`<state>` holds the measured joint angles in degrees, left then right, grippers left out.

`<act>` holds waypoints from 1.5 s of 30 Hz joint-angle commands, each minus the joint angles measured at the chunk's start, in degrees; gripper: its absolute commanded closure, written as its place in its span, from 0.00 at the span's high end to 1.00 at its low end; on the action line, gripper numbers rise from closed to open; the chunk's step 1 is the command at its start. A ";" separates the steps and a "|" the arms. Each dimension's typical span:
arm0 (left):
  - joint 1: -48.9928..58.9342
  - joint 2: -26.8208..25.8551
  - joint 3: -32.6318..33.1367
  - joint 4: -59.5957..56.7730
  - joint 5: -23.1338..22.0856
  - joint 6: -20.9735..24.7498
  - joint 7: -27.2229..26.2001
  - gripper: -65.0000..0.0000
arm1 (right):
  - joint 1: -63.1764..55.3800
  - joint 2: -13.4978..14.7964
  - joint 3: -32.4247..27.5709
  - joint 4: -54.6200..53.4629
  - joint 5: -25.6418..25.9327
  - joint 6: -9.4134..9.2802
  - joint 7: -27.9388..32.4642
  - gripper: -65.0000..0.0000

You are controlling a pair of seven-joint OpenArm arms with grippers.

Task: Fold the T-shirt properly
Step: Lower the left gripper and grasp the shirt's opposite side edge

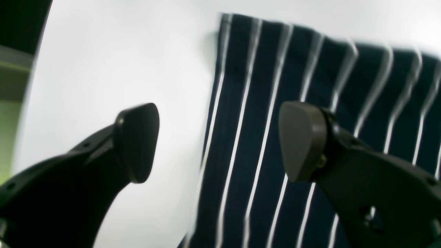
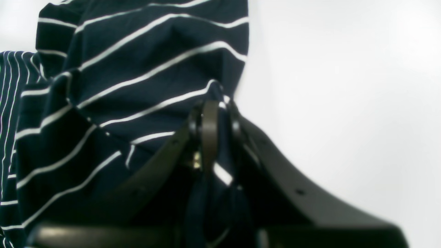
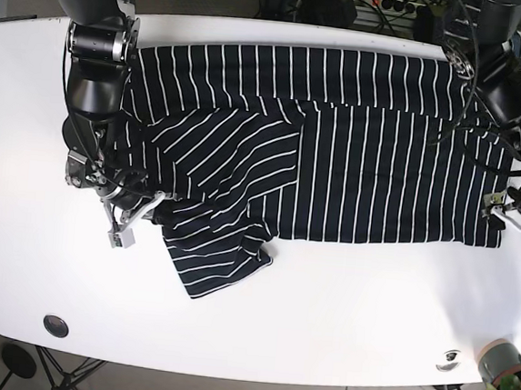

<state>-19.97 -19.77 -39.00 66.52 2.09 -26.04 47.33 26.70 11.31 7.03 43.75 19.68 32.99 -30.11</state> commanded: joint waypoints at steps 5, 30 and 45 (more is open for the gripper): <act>-6.72 -4.98 4.85 -17.16 -0.81 3.05 -10.63 0.80 | 1.48 0.60 0.14 0.87 0.85 0.02 0.44 0.06; -15.86 -9.64 13.11 -44.50 -0.90 -2.22 -29.35 0.80 | 1.57 0.43 0.49 0.87 1.02 0.55 0.44 0.06; -14.98 -8.67 13.29 -44.06 -0.55 -7.67 -29.44 0.03 | 1.74 0.43 0.49 0.87 1.02 0.55 0.53 0.06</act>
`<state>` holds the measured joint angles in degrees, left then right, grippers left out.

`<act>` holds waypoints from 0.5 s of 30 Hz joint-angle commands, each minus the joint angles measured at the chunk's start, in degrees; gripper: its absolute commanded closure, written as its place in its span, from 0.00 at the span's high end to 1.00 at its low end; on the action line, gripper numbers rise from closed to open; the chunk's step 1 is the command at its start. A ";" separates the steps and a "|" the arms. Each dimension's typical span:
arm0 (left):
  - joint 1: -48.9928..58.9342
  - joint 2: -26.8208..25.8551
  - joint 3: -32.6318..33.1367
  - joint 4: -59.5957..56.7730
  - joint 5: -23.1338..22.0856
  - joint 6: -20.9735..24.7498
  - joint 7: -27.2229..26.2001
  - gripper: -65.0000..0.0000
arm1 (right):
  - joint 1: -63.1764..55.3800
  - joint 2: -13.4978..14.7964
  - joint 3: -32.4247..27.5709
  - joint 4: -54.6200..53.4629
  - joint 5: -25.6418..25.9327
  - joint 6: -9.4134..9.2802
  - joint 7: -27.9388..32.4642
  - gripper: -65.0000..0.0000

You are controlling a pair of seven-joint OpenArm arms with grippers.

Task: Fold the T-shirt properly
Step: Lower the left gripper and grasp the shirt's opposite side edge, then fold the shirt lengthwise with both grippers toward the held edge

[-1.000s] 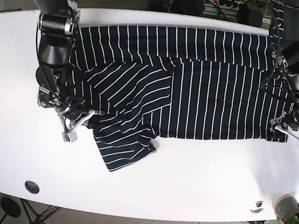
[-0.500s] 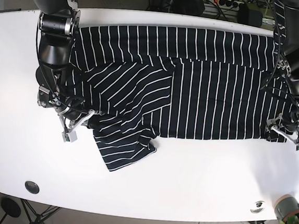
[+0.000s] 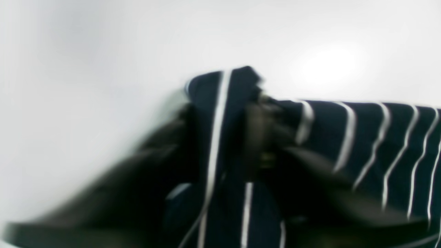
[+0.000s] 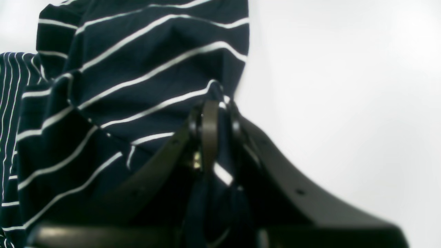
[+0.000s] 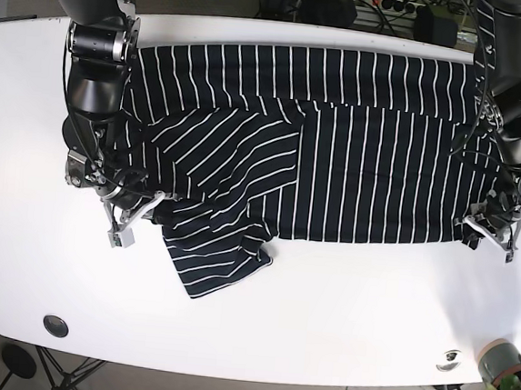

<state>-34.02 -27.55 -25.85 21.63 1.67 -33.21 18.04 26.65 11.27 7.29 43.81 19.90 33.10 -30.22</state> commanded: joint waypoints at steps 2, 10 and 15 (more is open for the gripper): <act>0.04 -0.89 0.13 0.92 -0.13 -0.59 -0.24 0.02 | 1.87 0.47 0.23 0.89 0.80 0.44 0.63 0.03; 1.80 -0.71 -0.31 9.89 -0.57 -6.79 2.48 0.00 | 0.03 0.47 0.23 9.24 0.80 -0.09 -0.33 0.03; 5.05 0.43 -2.51 21.76 -2.33 -6.79 9.61 0.00 | -1.12 1.00 0.23 17.42 0.80 -0.09 -3.94 0.03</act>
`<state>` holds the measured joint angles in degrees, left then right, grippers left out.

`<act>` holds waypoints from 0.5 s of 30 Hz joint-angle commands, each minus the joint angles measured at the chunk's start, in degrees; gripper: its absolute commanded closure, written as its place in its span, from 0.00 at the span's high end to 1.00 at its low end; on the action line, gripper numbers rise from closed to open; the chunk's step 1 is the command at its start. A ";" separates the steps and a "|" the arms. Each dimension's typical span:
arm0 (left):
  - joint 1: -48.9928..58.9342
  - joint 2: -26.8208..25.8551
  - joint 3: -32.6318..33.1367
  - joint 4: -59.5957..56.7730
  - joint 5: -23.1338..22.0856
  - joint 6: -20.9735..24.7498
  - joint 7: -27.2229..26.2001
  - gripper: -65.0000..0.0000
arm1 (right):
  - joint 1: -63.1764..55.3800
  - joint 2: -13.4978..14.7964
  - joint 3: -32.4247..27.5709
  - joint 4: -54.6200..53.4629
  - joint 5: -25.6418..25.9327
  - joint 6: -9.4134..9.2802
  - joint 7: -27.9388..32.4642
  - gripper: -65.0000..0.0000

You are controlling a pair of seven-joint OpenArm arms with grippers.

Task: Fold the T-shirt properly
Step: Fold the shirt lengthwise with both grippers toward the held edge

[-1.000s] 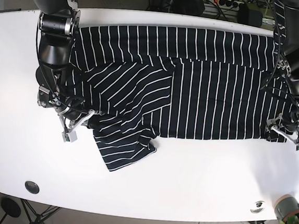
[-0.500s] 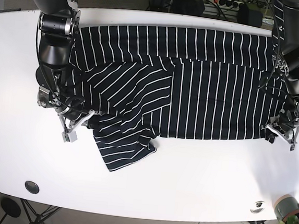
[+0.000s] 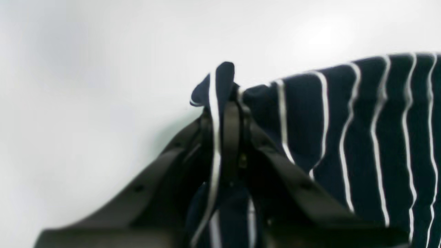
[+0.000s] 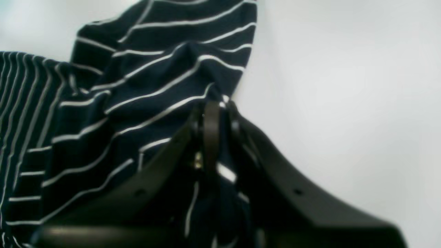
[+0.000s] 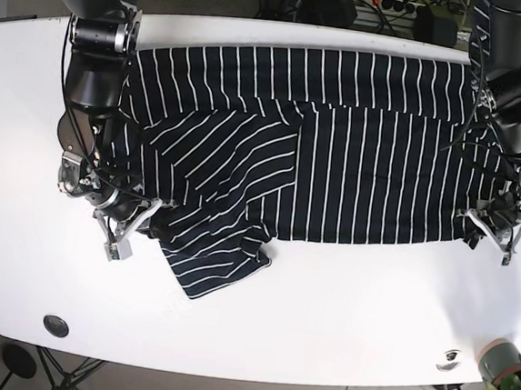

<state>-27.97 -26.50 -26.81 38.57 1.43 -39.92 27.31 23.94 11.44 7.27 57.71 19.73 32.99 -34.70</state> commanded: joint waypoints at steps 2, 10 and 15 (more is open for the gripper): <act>0.23 0.35 -3.57 9.04 -3.32 -0.08 3.06 0.00 | 1.07 0.82 0.25 6.07 0.89 0.02 -1.13 0.03; 3.83 2.63 -7.52 24.86 -4.46 -0.08 13.00 0.00 | -0.52 0.82 5.44 17.23 0.71 0.02 -8.95 0.03; 7.70 3.34 -7.61 33.65 -4.46 -0.08 15.99 0.00 | -2.54 0.82 8.78 25.23 0.98 0.19 -15.10 0.03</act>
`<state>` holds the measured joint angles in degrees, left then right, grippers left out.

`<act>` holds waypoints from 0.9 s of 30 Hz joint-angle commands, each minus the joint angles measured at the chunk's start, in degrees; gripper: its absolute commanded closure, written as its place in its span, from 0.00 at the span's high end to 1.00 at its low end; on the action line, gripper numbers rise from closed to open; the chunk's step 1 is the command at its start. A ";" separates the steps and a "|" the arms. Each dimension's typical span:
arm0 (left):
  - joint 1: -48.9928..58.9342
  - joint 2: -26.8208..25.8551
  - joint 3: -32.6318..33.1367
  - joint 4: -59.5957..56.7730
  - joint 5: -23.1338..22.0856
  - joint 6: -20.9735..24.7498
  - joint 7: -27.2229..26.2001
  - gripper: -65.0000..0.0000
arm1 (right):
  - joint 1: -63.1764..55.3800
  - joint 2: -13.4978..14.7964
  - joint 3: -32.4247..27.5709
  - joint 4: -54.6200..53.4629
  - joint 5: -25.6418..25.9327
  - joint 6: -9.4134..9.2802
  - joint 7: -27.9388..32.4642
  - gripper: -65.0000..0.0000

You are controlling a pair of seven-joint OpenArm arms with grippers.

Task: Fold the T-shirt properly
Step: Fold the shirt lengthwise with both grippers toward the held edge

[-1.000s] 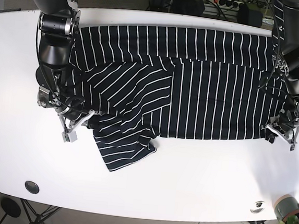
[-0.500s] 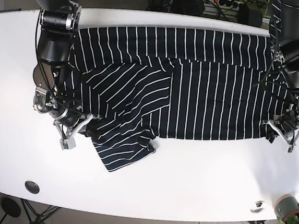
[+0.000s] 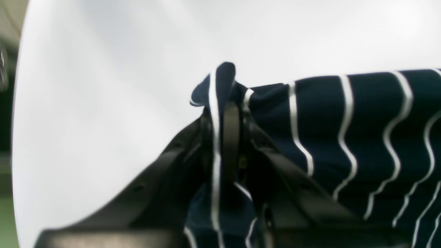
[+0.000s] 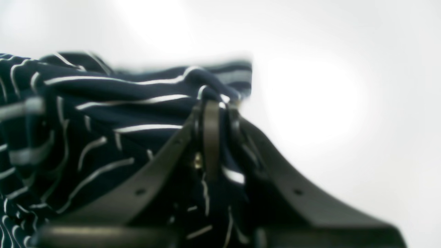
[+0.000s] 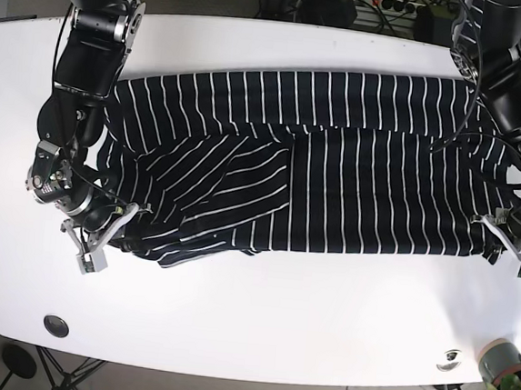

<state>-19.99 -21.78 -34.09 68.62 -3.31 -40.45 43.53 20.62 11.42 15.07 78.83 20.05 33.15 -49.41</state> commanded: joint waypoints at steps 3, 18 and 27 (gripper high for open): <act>1.57 -0.33 -0.33 6.33 0.28 0.45 -0.06 0.00 | -1.06 0.84 1.85 8.51 0.65 0.22 -2.59 0.03; 11.77 3.98 -9.21 16.61 0.72 0.45 8.12 0.00 | -15.92 0.76 4.23 28.73 0.74 0.30 -5.41 0.03; 18.01 4.07 -10.00 16.70 0.45 0.45 8.21 0.00 | -22.69 0.32 4.23 29.44 0.74 0.30 -5.41 0.03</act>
<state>-2.11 -16.29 -43.72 84.01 -3.29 -40.58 52.58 -1.80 10.94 18.79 107.15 21.17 34.02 -55.96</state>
